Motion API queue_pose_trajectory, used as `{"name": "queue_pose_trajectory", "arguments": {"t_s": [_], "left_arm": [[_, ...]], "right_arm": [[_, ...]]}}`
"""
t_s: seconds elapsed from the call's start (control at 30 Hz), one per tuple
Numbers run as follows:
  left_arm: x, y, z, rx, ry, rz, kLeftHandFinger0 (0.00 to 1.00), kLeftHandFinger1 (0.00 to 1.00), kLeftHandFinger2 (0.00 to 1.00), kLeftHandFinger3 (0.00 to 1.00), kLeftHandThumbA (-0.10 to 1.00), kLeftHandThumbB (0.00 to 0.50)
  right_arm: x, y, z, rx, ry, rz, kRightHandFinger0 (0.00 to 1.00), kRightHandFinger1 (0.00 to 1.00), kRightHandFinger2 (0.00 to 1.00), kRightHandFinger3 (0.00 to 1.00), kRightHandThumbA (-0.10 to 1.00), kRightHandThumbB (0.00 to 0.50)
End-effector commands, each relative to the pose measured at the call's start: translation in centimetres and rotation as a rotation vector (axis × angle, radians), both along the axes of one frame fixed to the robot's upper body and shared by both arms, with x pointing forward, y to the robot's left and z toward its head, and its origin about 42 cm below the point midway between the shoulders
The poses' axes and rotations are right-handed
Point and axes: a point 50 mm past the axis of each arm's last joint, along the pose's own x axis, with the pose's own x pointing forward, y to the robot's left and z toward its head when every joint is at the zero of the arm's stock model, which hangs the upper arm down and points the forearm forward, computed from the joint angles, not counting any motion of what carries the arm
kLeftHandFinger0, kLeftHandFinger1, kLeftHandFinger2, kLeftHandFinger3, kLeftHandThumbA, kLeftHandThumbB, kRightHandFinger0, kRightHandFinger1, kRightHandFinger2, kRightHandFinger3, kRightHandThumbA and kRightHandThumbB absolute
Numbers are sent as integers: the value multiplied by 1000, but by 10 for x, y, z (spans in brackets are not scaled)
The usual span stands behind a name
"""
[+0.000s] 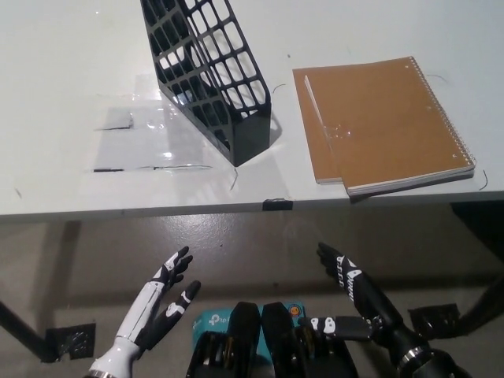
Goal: Use the right hand to pick up a book from the book holder on the left side and put it on another book on the right side
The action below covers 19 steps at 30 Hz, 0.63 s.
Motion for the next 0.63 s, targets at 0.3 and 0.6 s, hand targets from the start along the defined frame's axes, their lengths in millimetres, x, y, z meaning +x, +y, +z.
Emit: {"name": "queue_pose_trajectory", "arguments": {"t_s": [0.3,0.6], "left_arm": [[7,-4,9,-21,-57,5,1000,1000,1000,1000,859,187],[5,-4,6,-30,-44,23,1000,1000,1000,1000,858,202]], "right_arm": [[22,-2,24,-21,-103,27,1000,1000,1000,1000,1000,308],[28,0,29,-43,-109,48,1000,1000,1000,1000,1000,302]]}}
